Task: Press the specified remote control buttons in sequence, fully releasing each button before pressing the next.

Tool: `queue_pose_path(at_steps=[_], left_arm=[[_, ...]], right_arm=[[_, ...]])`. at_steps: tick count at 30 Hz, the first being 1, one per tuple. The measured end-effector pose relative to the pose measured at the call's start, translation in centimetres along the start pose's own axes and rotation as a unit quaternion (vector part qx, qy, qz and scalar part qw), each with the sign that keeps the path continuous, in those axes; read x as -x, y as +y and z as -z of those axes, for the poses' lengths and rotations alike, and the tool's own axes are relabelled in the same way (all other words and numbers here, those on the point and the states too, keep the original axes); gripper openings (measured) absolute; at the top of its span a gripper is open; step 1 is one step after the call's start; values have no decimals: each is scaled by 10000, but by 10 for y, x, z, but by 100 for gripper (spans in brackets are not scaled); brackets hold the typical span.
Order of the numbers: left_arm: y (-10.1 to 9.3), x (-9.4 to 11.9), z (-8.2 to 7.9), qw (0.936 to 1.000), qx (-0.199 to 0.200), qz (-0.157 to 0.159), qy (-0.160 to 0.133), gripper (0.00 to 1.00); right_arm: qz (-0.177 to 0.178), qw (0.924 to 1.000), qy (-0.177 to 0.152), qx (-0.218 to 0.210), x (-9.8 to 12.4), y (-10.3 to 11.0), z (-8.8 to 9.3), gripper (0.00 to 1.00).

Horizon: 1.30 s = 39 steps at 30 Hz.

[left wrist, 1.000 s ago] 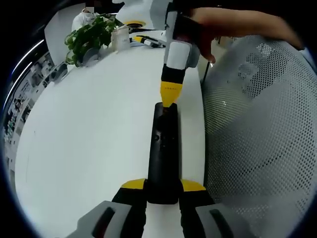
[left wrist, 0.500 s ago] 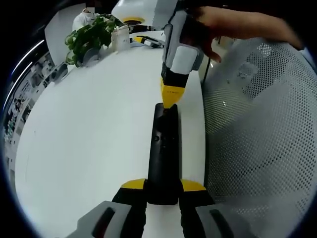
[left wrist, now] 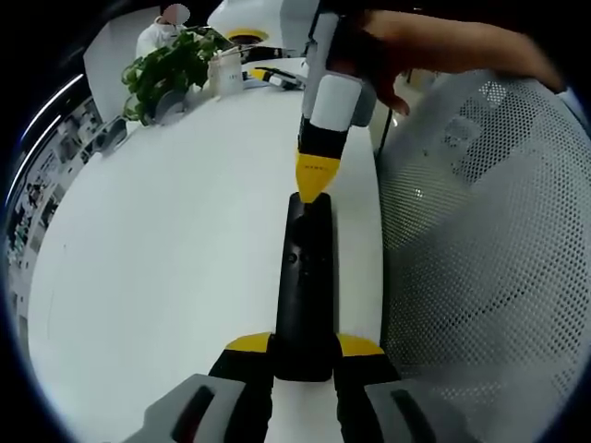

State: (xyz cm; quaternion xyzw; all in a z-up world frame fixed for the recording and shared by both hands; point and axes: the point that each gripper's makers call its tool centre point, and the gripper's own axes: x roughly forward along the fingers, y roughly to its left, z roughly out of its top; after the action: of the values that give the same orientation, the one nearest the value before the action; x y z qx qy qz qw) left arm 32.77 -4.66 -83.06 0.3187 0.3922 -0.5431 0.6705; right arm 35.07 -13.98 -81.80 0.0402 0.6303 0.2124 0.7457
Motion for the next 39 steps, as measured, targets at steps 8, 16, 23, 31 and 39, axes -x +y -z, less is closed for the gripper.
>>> queue_pose_path(at_steps=[8,16,23,31,39], left_arm=[[0,0,0,10000,7,3,10,25],[0,0,0,10000,49,5,-5,25],[0,0,0,10000,77,0,-15,25],[0,0,-1,10000,63,-2,-22,25],[0,0,-1,10000,0,2,-14,25]], right_arm=[[-28,9999,95,15,-4,2,2,0],[240,9981,63,563,-6,3,3,0],[172,9981,-11,595,-6,2,3,0],[169,9990,58,420,-6,1,2,0],[49,9998,73,167,-4,1,2,0]])
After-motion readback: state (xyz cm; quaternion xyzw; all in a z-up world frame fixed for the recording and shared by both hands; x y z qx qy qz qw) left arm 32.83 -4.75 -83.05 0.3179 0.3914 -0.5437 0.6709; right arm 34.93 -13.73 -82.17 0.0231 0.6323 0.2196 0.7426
